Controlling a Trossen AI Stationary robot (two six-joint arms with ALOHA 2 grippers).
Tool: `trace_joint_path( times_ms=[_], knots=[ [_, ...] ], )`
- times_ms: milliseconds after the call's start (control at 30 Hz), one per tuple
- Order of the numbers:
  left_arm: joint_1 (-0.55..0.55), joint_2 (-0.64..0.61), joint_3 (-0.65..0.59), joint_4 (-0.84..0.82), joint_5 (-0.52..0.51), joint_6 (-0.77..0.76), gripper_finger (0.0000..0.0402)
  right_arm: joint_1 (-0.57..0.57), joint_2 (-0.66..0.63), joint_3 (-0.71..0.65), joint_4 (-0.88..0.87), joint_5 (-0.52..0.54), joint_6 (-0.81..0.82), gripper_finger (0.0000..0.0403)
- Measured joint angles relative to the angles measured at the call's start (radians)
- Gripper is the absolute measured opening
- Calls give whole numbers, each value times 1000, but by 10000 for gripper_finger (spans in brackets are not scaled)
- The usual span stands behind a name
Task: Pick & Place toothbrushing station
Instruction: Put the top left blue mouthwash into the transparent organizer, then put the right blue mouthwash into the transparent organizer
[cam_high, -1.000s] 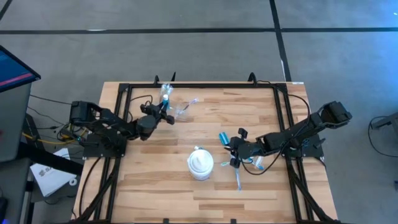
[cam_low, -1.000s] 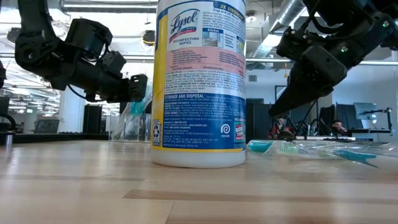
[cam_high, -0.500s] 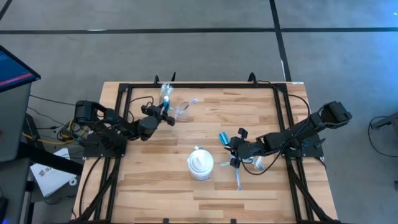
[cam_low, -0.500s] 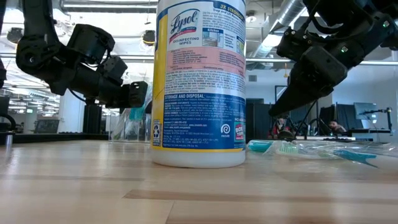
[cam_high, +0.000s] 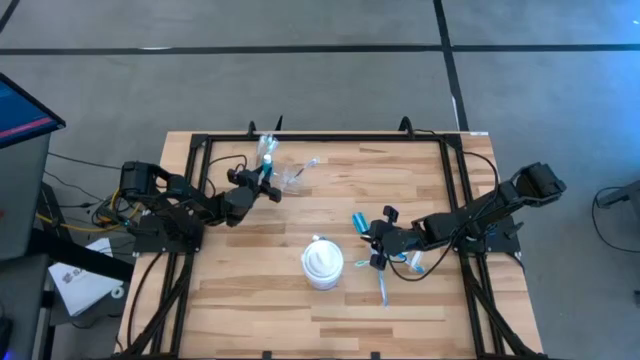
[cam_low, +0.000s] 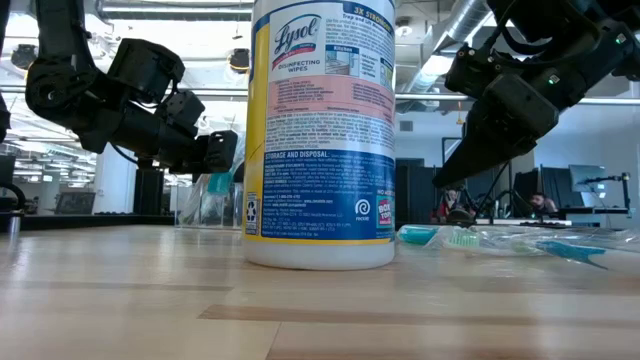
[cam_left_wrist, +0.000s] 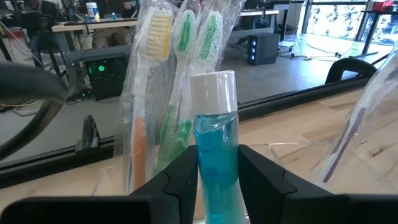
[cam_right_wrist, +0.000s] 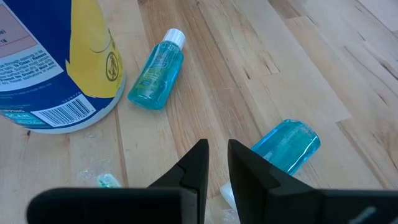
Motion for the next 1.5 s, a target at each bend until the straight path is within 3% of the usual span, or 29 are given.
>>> trace_joint_path(
  times_ms=[733, 1133, 1500],
  knots=[
    [0, 0, 0, 0, 36, 0, 100, 0, 0, 0, 0, 0, 0, 52],
    [0, 0, 0, 0, 43, 7, 134, 0, 0, 0, 0, 0, 0, 52],
    [0, 0, 0, 0, 43, 8, 134, 0, 0, 0, 0, 0, 0, 52]
  ],
)
